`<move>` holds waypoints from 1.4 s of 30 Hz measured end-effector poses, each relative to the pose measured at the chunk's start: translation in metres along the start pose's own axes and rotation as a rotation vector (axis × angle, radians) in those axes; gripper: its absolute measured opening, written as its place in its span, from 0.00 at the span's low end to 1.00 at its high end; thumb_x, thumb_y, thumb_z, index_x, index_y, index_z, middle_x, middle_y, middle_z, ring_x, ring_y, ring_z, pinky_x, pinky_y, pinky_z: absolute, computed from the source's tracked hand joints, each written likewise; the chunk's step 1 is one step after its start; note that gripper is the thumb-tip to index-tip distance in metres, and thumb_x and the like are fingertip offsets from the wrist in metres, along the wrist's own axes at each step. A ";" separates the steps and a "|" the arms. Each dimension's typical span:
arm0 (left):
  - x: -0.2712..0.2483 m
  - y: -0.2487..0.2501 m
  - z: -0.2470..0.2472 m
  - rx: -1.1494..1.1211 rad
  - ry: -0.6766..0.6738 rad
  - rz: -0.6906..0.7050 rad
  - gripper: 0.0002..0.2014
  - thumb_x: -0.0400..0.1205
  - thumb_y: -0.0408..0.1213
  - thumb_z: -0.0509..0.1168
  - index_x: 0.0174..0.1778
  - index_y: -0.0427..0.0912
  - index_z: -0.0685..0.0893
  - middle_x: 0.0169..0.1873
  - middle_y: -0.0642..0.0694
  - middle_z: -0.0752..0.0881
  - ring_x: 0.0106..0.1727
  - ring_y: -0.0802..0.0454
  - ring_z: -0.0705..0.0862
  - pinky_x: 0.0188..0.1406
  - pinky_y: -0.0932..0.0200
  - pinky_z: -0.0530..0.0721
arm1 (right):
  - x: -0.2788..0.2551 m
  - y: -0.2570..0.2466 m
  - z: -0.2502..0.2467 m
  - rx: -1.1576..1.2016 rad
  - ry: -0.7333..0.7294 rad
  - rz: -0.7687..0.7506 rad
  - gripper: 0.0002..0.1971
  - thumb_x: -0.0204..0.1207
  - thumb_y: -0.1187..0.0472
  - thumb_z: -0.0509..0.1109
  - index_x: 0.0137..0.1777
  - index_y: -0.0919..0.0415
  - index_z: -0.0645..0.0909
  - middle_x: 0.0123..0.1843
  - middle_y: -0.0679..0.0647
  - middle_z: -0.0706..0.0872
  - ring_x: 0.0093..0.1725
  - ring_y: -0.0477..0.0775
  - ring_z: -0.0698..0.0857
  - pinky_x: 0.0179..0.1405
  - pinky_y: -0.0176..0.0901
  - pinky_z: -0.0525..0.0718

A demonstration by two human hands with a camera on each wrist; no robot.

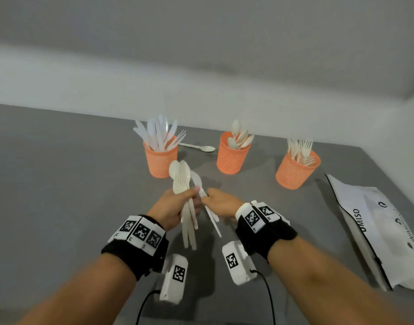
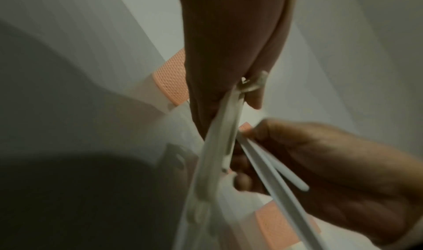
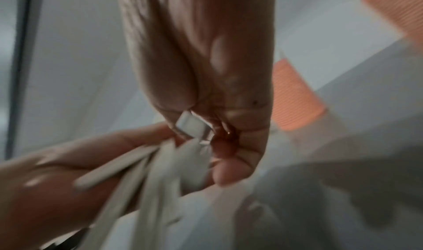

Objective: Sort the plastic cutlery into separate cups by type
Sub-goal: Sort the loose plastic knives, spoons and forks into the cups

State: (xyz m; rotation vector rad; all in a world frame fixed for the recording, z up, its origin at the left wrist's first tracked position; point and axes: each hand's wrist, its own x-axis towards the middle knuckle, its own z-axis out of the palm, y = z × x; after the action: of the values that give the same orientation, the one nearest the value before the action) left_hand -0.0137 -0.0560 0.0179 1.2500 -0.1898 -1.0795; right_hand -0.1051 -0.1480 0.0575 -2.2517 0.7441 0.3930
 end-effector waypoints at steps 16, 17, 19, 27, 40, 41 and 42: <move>-0.008 0.044 -0.049 -0.021 0.190 0.133 0.22 0.78 0.17 0.61 0.67 0.32 0.68 0.46 0.31 0.84 0.29 0.53 0.88 0.28 0.60 0.86 | 0.158 -0.007 -0.040 -0.164 0.341 0.034 0.26 0.78 0.64 0.62 0.76 0.67 0.64 0.77 0.64 0.66 0.72 0.65 0.72 0.68 0.49 0.71; -0.009 0.045 -0.050 -0.026 0.203 0.145 0.25 0.78 0.17 0.61 0.70 0.34 0.65 0.51 0.29 0.83 0.32 0.52 0.89 0.28 0.61 0.86 | 0.167 -0.008 -0.038 -0.156 0.356 0.029 0.27 0.77 0.67 0.61 0.76 0.67 0.62 0.77 0.64 0.64 0.73 0.66 0.71 0.70 0.50 0.69; -0.013 0.048 -0.055 -0.015 0.232 0.171 0.30 0.77 0.16 0.61 0.73 0.39 0.60 0.54 0.30 0.82 0.36 0.52 0.91 0.29 0.62 0.86 | 0.183 -0.010 -0.036 -0.124 0.363 -0.011 0.29 0.76 0.71 0.60 0.78 0.66 0.59 0.80 0.63 0.61 0.74 0.68 0.69 0.71 0.54 0.67; -0.018 0.058 -0.066 0.049 0.247 0.163 0.27 0.78 0.21 0.64 0.72 0.37 0.66 0.55 0.33 0.86 0.30 0.55 0.88 0.31 0.64 0.85 | 0.207 -0.018 -0.045 -0.329 0.283 0.132 0.23 0.82 0.66 0.56 0.77 0.62 0.62 0.78 0.60 0.66 0.75 0.64 0.69 0.71 0.52 0.69; -0.017 0.055 -0.066 0.074 0.202 0.134 0.15 0.79 0.24 0.63 0.61 0.36 0.76 0.46 0.42 0.90 0.29 0.56 0.86 0.30 0.63 0.85 | 0.212 -0.012 -0.048 -0.427 0.268 0.081 0.23 0.81 0.67 0.57 0.76 0.68 0.62 0.75 0.66 0.72 0.72 0.66 0.73 0.71 0.53 0.70; -0.019 0.054 -0.064 0.071 0.193 0.130 0.13 0.79 0.24 0.63 0.59 0.36 0.78 0.45 0.43 0.90 0.30 0.56 0.87 0.31 0.63 0.86 | 0.207 -0.012 -0.049 -0.396 0.266 0.076 0.24 0.82 0.67 0.57 0.77 0.67 0.61 0.75 0.66 0.71 0.73 0.65 0.73 0.72 0.52 0.70; -0.022 0.054 -0.059 0.066 0.182 0.122 0.11 0.79 0.24 0.64 0.56 0.37 0.79 0.44 0.43 0.91 0.30 0.55 0.87 0.31 0.62 0.86 | 0.201 -0.011 -0.053 -0.346 0.296 0.071 0.23 0.82 0.67 0.55 0.77 0.67 0.61 0.76 0.66 0.71 0.73 0.64 0.73 0.71 0.51 0.70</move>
State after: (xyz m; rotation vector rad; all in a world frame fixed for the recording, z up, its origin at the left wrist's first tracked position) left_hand 0.0431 -0.0044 0.0502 1.3710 -0.1616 -0.8555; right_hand 0.0624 -0.2592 0.0051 -2.6518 0.9705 0.2366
